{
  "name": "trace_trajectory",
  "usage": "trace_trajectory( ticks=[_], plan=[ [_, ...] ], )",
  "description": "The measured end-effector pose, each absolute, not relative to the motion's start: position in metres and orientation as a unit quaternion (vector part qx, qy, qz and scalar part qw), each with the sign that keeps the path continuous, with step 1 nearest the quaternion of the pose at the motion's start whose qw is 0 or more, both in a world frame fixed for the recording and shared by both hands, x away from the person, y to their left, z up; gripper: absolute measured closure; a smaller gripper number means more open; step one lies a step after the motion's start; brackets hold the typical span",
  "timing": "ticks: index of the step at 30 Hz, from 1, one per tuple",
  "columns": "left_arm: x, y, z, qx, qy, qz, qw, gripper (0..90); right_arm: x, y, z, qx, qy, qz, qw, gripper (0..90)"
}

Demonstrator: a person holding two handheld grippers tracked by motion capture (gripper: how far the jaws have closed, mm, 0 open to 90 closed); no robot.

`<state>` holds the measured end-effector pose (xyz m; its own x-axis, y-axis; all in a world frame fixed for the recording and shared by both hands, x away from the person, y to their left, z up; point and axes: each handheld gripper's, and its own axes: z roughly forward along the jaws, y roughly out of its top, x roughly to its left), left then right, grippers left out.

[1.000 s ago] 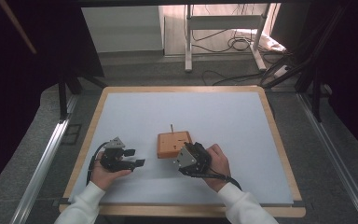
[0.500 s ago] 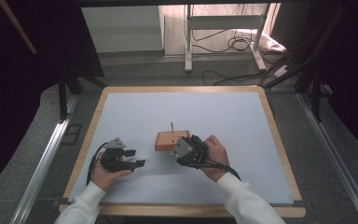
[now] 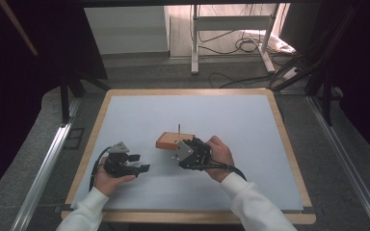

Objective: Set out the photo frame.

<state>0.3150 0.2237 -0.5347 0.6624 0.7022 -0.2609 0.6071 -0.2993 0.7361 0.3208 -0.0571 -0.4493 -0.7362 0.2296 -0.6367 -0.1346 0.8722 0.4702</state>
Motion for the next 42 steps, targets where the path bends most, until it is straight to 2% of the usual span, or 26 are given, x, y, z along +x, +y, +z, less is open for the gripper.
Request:
trace_trajectory(
  ticks=[5, 14, 25, 33, 42],
  plan=[
    [0.315, 0.225, -0.534, 0.801, 0.41, 0.057, 0.432, 31.3, 0.328, -0.053, -0.442, 0.023, 0.894, 0.255, 0.368, 69.4],
    [0.315, 0.227, -0.533, 0.797, 0.413, 0.061, 0.435, 31.4, 0.34, -0.052, -0.428, 0.035, 0.896, 0.273, 0.348, 69.6],
    [0.315, 0.227, -0.533, 0.795, 0.416, 0.062, 0.437, 31.4, 0.316, -0.07, -0.406, 0.033, 0.896, 0.312, 0.314, 69.5],
    [0.315, 0.227, -0.533, 0.797, 0.414, 0.063, 0.436, 31.4, 0.294, -0.084, -0.399, 0.021, 0.904, 0.337, 0.262, 69.3],
    [0.315, 0.226, -0.533, 0.798, 0.413, 0.063, 0.434, 31.3, 0.298, -0.091, -0.401, 0.027, 0.905, 0.35, 0.239, 68.9]
  ],
)
